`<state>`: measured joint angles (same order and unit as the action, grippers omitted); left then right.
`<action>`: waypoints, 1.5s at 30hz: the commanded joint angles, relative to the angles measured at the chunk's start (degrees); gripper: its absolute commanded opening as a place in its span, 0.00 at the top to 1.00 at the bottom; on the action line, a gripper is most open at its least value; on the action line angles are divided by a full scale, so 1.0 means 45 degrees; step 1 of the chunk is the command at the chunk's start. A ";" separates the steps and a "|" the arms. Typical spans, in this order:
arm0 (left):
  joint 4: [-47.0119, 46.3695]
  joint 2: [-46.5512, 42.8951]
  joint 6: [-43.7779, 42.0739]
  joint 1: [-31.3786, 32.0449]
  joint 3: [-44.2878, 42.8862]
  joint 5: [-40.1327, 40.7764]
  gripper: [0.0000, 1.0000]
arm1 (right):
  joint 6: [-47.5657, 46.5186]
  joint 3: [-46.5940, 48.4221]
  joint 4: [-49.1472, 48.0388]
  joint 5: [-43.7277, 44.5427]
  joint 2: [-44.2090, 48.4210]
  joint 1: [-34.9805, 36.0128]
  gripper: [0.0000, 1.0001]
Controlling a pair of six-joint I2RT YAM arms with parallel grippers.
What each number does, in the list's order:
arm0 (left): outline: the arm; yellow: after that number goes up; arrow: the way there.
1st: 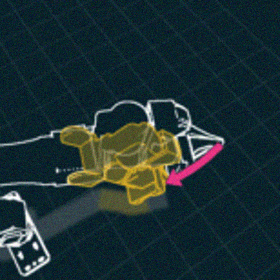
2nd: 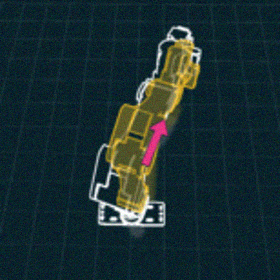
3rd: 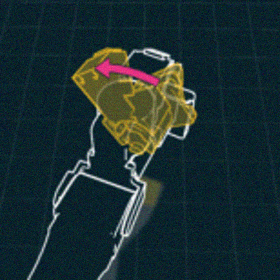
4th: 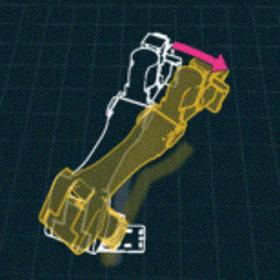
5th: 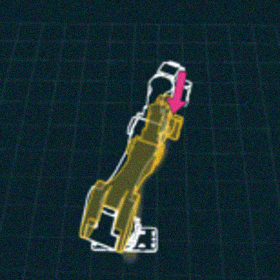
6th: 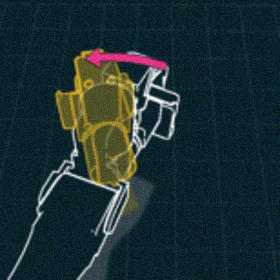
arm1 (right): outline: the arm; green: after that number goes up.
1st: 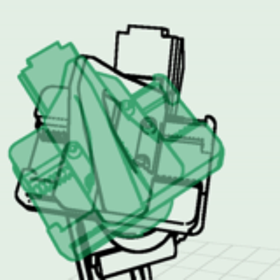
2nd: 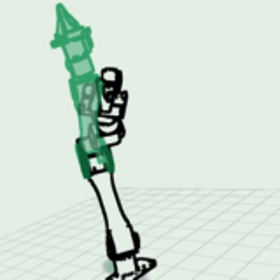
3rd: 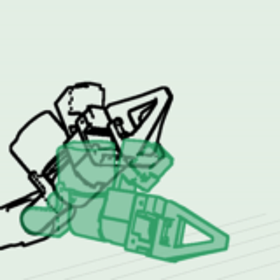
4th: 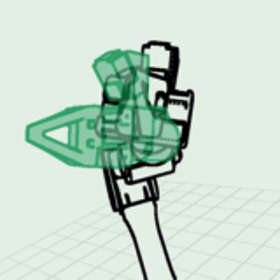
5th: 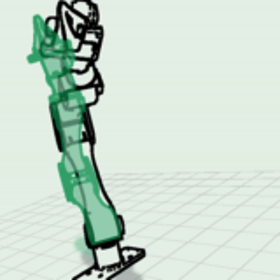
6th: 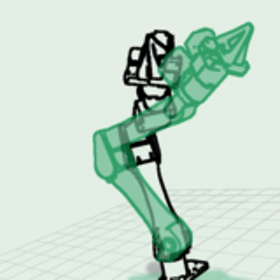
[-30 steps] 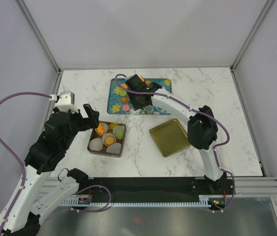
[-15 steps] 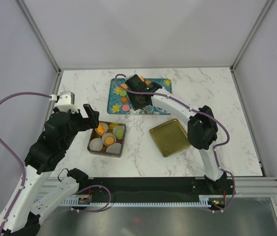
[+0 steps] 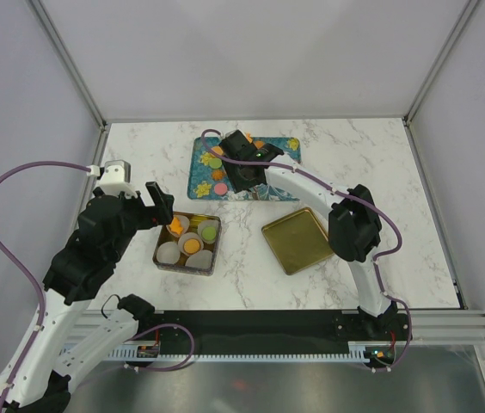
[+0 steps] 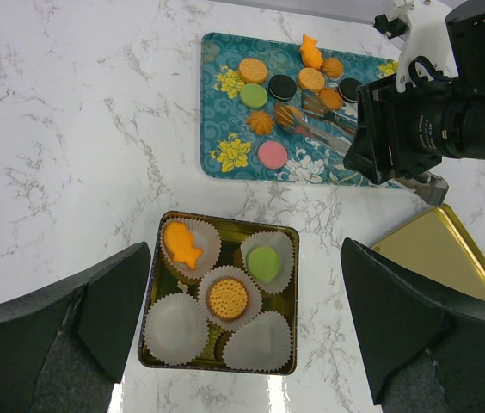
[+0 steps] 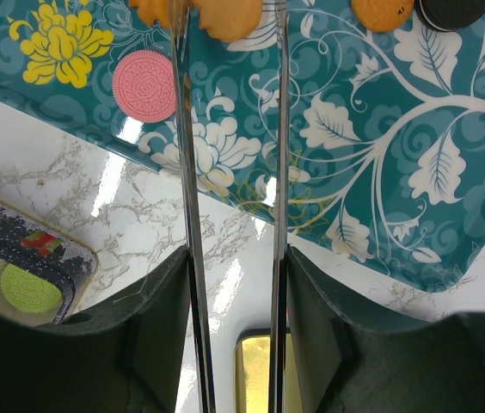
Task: Pack the cookies
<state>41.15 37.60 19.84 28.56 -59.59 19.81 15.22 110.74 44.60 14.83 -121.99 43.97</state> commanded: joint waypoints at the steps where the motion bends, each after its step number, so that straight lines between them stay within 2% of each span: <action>1: -0.0003 0.0022 0.0123 -0.0076 0.0118 -0.0028 0.00 | 0.0054 0.0274 -0.0321 -0.0073 -0.0136 -0.0102 0.47; 16: 0.0016 0.0081 0.0182 -0.0076 0.0216 -0.0028 0.00 | 0.0074 0.0372 -0.0360 -0.0269 -0.0527 -0.0278 0.52; 17: -0.0003 0.0062 0.0201 -0.0076 0.0216 -0.0028 0.00 | 0.0074 0.0353 -0.0360 -0.0249 -0.0488 -0.0278 0.55; 29: -0.0042 0.0179 0.0279 -0.0076 0.0196 -0.0047 0.00 | 0.0055 0.0157 -0.0341 -0.0093 0.0644 -0.0278 0.64; 45: -0.0198 0.0296 0.0280 -0.0076 0.0196 -0.0165 0.00 | 0.0094 -0.0038 -0.0165 0.0181 0.1660 -0.0278 0.67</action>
<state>41.47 38.72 19.86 28.56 -58.65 19.33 15.29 110.65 44.45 14.09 -118.08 42.89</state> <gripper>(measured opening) 0.996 0.422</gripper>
